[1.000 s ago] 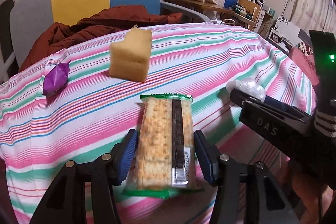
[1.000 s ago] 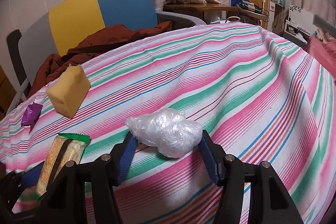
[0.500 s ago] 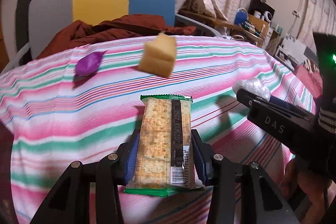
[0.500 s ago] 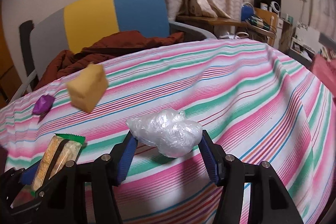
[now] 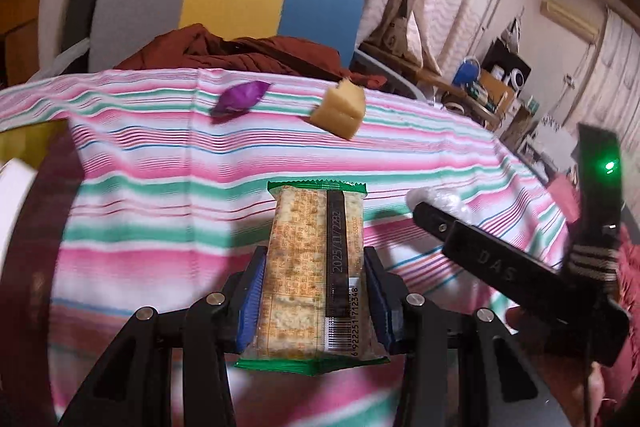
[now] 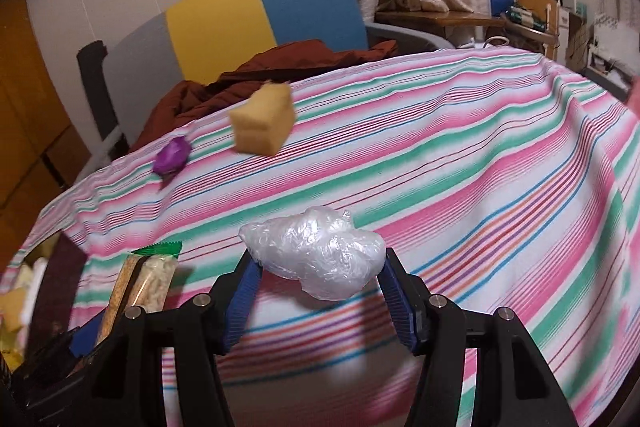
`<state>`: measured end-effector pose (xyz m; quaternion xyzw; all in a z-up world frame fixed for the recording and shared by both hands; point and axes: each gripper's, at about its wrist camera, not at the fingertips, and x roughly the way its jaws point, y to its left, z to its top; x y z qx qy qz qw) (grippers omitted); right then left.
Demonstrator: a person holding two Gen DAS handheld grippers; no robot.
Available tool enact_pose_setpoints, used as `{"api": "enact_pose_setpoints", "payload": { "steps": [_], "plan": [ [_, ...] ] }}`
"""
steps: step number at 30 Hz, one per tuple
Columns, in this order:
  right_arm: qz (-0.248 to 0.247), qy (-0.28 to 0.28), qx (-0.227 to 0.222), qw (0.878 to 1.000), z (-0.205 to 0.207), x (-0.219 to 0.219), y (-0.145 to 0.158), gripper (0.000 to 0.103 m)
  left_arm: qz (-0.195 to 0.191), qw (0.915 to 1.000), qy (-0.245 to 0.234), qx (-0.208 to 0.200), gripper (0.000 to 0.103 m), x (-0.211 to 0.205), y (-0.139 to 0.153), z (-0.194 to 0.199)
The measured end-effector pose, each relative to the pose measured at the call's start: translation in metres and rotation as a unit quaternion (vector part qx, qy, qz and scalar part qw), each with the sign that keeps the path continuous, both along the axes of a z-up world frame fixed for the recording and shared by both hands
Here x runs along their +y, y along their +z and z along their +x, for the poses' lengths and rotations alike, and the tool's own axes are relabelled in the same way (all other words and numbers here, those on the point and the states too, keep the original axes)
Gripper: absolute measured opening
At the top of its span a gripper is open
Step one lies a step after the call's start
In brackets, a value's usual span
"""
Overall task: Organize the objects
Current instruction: 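Lift the cracker bar and plastic ball and carry both over the gold tray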
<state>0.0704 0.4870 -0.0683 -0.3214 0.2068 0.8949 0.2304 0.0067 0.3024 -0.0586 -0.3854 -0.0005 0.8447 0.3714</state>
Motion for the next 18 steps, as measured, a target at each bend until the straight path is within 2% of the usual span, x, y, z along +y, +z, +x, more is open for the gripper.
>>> {"api": "enact_pose_setpoints", "payload": {
  "steps": [10,18],
  "plan": [
    [-0.013,0.048,0.019,0.999,-0.007,-0.051,0.021,0.06,0.042,0.9985,0.034,0.005,0.046,-0.07,0.028,0.009],
    [-0.018,0.121,0.033,0.992,-0.019,-0.112,0.041,0.06,0.064,0.9936,0.093,-0.003,0.046,-0.137,0.05,-0.006]
  ]
}}
